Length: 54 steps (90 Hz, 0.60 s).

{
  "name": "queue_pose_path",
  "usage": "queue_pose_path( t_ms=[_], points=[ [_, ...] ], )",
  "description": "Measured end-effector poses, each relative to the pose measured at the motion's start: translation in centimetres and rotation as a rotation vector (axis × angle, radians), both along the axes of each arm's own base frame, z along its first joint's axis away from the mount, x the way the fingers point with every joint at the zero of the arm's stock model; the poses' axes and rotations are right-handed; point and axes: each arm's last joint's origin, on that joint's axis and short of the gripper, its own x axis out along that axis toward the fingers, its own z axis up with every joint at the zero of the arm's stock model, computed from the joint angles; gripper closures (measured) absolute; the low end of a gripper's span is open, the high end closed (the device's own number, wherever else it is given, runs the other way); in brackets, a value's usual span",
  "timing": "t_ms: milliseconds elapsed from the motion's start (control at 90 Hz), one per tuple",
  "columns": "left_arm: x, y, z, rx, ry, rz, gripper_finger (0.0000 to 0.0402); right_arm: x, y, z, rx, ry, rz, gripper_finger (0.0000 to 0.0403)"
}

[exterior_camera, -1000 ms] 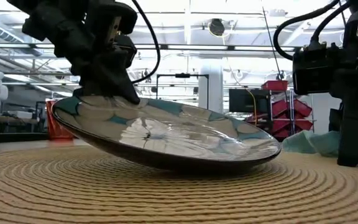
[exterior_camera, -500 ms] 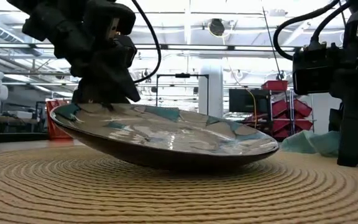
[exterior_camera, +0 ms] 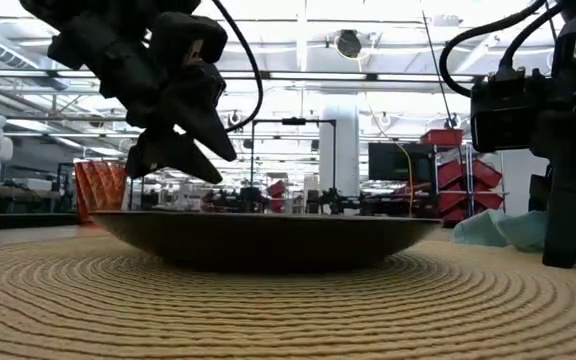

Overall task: Set table place
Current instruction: Fold the blue napkin

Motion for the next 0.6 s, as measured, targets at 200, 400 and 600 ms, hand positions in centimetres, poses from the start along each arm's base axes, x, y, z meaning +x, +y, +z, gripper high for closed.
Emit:
queue_pose_path(
  t_ms=[200, 400, 600],
  points=[
    [-0.3, 1.2, 1.6, -0.013, -0.061, -0.015, 0.0255, 0.0, 0.0, 0.2, -0.008, -0.011, 0.020, 0.0310],
    [-1.7, 1.9, 5.1, 0.023, -0.203, -0.035, 0.0256, 0.4, -0.2, 2.3, -0.071, -0.071, 0.068, 0.0310],
    [-3.2, 2.1, 7.9, 0.101, -0.329, -0.052, 0.0256, 1.1, -1.7, 5.5, -0.189, -0.106, 0.087, 0.0310]
  ],
)
